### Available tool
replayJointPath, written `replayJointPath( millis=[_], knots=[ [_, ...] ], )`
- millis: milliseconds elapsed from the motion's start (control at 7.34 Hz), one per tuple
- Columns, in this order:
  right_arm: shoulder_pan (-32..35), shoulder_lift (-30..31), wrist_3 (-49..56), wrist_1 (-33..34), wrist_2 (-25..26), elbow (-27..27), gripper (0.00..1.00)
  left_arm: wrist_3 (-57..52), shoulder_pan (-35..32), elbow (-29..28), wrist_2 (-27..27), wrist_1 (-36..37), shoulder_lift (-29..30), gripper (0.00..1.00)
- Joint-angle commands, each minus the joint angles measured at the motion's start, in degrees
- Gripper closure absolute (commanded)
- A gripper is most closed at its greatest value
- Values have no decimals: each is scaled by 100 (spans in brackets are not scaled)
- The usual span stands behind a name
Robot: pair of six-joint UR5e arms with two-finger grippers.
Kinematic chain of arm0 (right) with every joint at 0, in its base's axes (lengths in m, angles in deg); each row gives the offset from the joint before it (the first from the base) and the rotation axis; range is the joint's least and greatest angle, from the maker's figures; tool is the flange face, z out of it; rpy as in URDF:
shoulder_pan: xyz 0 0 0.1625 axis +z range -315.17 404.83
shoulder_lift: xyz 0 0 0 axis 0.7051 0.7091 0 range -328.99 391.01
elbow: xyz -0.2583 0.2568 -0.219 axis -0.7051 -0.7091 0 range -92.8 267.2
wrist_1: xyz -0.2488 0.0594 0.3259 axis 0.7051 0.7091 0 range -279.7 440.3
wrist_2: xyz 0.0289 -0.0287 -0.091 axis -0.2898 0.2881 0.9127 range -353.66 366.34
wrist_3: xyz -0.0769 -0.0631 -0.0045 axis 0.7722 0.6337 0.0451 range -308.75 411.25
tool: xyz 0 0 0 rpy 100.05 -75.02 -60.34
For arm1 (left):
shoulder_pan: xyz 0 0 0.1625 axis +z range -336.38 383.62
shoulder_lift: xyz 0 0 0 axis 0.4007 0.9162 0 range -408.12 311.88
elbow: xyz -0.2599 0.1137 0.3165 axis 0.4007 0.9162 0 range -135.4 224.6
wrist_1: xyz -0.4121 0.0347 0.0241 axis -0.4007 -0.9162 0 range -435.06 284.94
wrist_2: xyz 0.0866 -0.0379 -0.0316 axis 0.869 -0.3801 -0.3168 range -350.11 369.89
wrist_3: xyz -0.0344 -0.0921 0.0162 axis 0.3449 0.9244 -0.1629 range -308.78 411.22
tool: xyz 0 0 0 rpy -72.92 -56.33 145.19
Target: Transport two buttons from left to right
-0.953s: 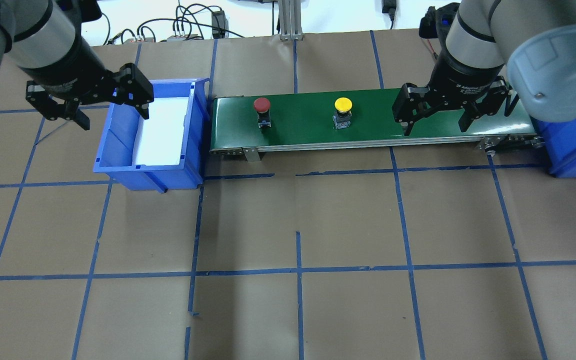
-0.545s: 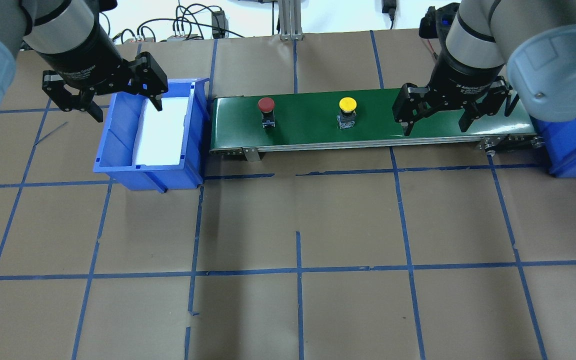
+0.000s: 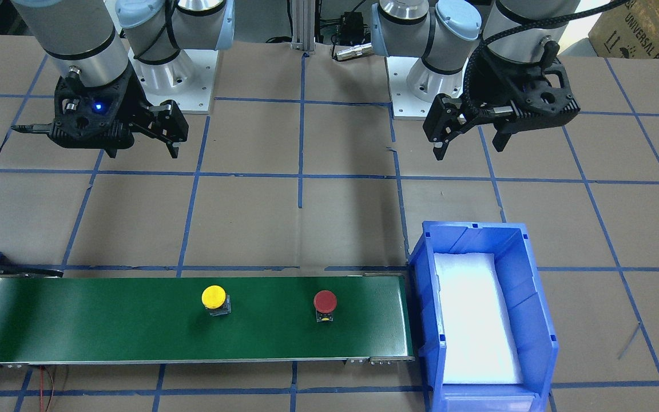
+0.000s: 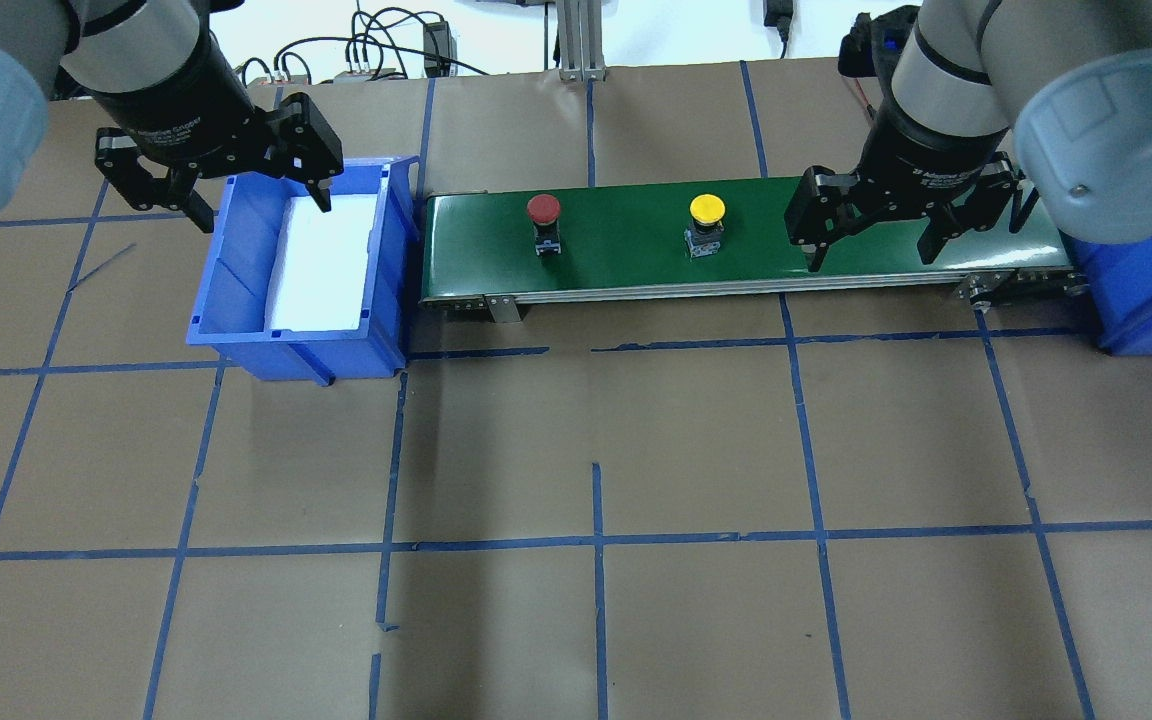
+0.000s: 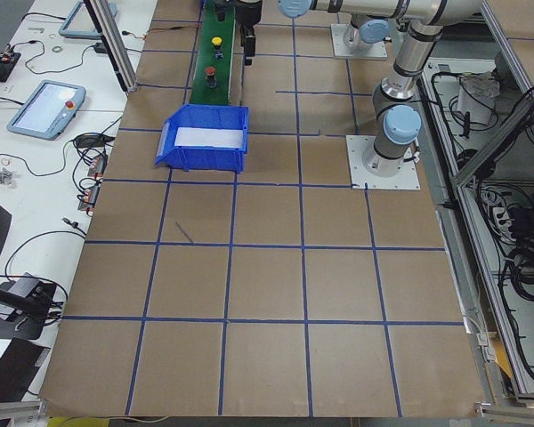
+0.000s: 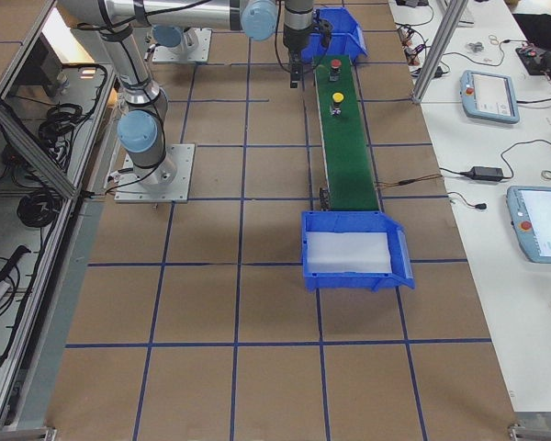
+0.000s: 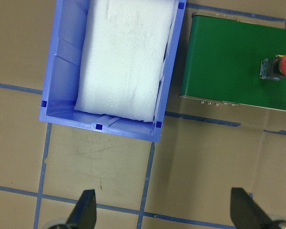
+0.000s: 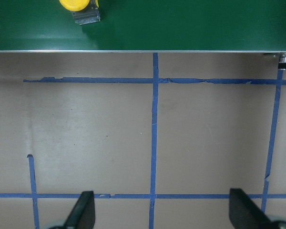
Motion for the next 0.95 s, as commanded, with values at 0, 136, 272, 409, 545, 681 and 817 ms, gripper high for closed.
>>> replayJointPath(
  millis=[0,136,272,409,545,681,817],
  knots=[
    [5,0,0,-26,21,-11,0,-2,-4,24,-5,3,-8,0],
    [5,0,0,-44,21,-11,0,-2,-4,33,3,3,-8,0],
    [5,0,0,-52,21,-11,0,-2,-4,33,3,3,-17,0],
    [5,0,0,-53,30,-11,0,-2,-4,33,3,-5,-17,0],
    [5,0,0,-53,30,6,0,-2,-13,42,3,-5,-17,0],
    [5,0,0,-53,30,15,0,15,-13,68,-31,-5,-43,0],
    [5,0,0,-53,30,15,0,76,-13,208,-49,12,-139,0]
  ],
)
